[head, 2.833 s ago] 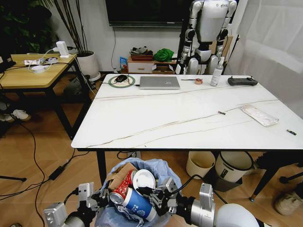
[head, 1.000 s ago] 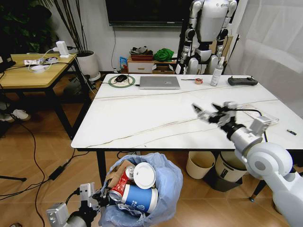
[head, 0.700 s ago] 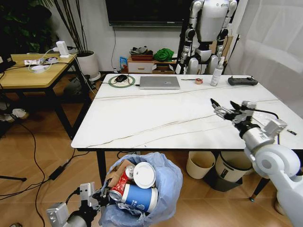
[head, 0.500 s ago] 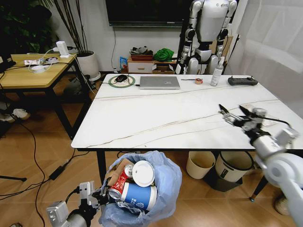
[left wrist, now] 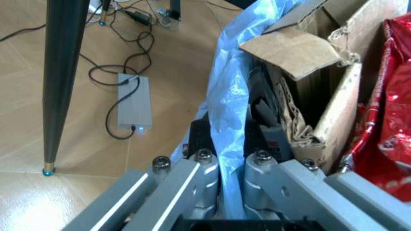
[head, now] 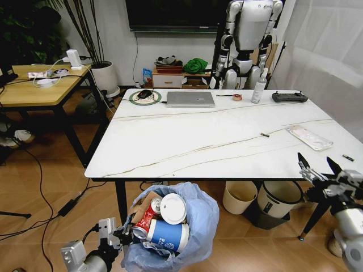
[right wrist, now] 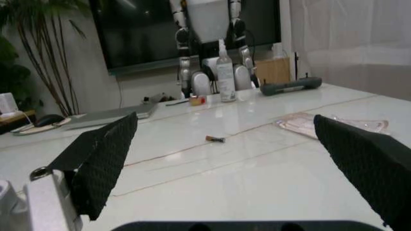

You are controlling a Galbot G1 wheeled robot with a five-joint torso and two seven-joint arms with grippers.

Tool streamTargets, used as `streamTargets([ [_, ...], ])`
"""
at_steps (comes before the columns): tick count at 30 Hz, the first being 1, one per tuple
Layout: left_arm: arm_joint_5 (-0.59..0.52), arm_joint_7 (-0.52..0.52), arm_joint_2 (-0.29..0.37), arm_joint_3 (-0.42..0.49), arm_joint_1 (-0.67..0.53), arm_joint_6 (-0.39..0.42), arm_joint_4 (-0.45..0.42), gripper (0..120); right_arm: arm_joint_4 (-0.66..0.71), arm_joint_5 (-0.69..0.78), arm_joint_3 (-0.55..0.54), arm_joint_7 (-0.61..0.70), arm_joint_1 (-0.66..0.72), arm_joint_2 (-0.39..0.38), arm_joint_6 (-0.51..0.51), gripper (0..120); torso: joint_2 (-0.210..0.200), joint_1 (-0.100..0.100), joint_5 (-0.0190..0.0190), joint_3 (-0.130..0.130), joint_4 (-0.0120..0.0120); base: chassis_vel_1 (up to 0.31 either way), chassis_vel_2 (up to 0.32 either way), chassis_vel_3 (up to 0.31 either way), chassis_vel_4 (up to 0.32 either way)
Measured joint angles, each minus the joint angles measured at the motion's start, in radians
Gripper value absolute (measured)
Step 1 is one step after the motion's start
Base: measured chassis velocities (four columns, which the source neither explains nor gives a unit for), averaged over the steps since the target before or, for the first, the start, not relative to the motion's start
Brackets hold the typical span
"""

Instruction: Pick up the trash bin and place the trash from the table into it.

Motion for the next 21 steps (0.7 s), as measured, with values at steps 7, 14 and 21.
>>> streamTargets([
  [7,-0.001,0.003,0.01,-0.005,0.008,-0.002,-0.009,0,0.0,0.003,-0.01,-0.003,-0.002,0.027,0.004,100,0.0,0.0,0.0001,0.0,0.0,0.0,0.0,0.0,0.0],
  [14,0.0,0.005,0.013,-0.005,0.012,-0.003,-0.015,0,0.002,0.03,-0.014,-0.003,-0.001,0.028,0.003,100,0.0,0.0,0.0001,0.0,0.0,0.0,0.0,0.0,0.0],
  [21,0.006,0.005,0.011,-0.003,0.014,-0.003,-0.015,0,-0.002,0.047,-0.016,-0.01,-0.001,0.026,0.001,100,0.0,0.0,0.0,0.0,0.0,-0.018,-0.016,0.017,0.023],
])
